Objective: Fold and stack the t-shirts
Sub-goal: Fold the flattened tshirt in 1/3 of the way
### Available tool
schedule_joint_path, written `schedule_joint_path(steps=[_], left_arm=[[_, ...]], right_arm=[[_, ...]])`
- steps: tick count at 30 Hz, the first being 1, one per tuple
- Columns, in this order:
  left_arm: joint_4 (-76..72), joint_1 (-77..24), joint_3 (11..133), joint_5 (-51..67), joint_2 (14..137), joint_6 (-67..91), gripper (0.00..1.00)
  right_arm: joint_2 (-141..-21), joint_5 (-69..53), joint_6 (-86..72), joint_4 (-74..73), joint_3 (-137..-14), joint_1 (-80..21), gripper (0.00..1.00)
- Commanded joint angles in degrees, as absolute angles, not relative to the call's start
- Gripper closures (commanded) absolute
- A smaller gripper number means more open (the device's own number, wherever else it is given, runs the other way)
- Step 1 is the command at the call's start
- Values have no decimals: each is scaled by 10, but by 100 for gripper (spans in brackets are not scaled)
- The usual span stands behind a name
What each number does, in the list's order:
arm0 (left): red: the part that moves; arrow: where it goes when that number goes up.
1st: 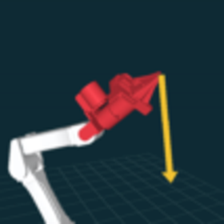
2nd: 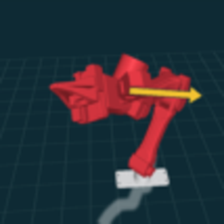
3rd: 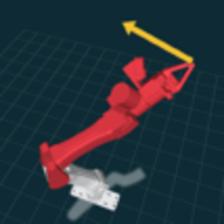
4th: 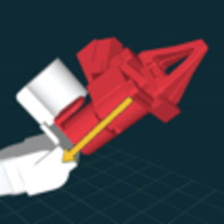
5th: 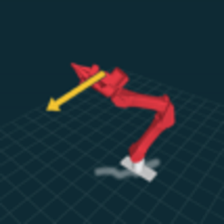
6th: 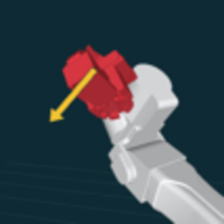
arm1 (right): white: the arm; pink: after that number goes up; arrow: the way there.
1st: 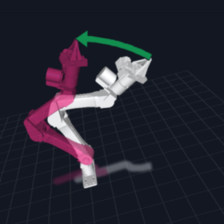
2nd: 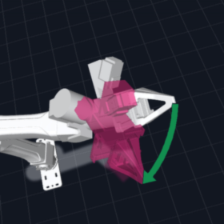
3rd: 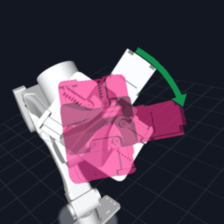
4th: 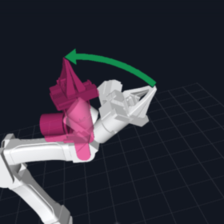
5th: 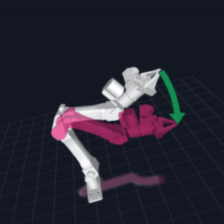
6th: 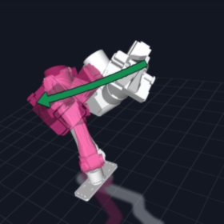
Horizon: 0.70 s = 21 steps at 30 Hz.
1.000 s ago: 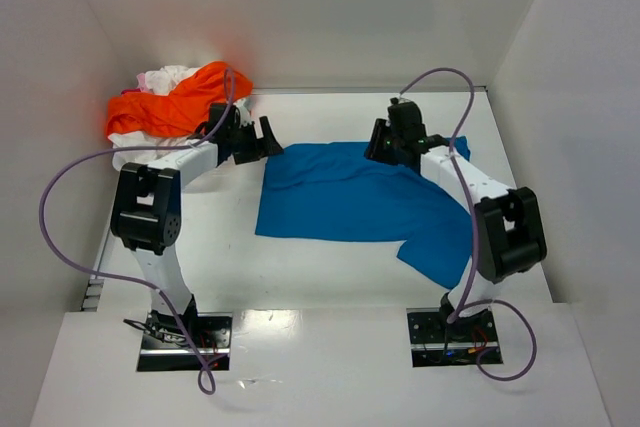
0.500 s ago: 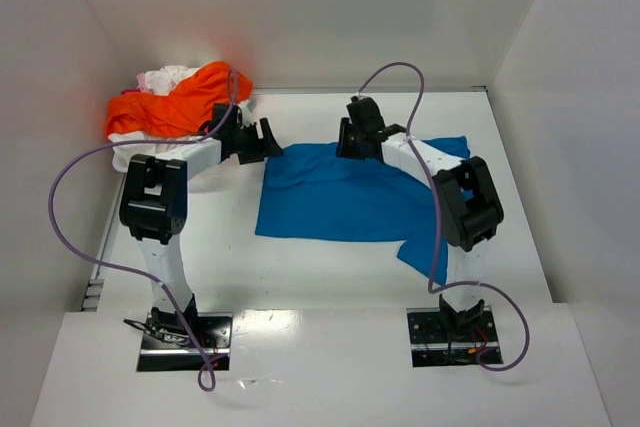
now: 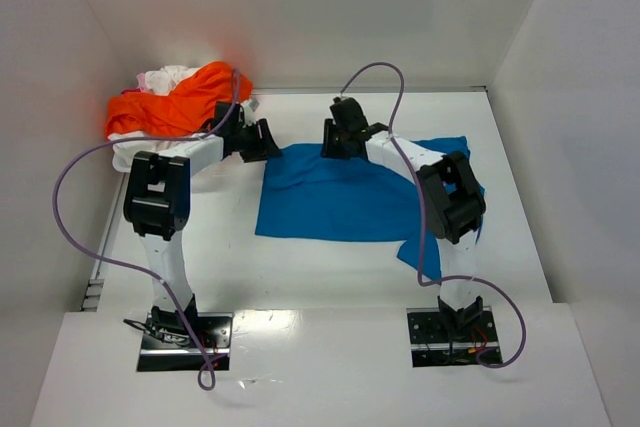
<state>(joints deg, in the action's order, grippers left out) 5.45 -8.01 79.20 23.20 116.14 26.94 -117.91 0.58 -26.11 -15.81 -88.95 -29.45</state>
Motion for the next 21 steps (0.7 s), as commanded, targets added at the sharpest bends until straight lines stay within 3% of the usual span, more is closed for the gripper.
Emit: schedule_joint_path(steps=[1,4,10,21], left_arm=[[47,-77,824,234,1191,260,40],[47,-77,837,234,1204,260,45],[60,-77,862,220,1222,260,46],[44,-77,885,213,1244,265,73]], right_arm=[[-1189,5,-260,-138,-917,-307,63],[-1202,0,-260,-144,-923,-312,63],[-1221,-5,-255,-149,-940,-337,62],[-1232,-16,-255,-144,-934,-342,62]])
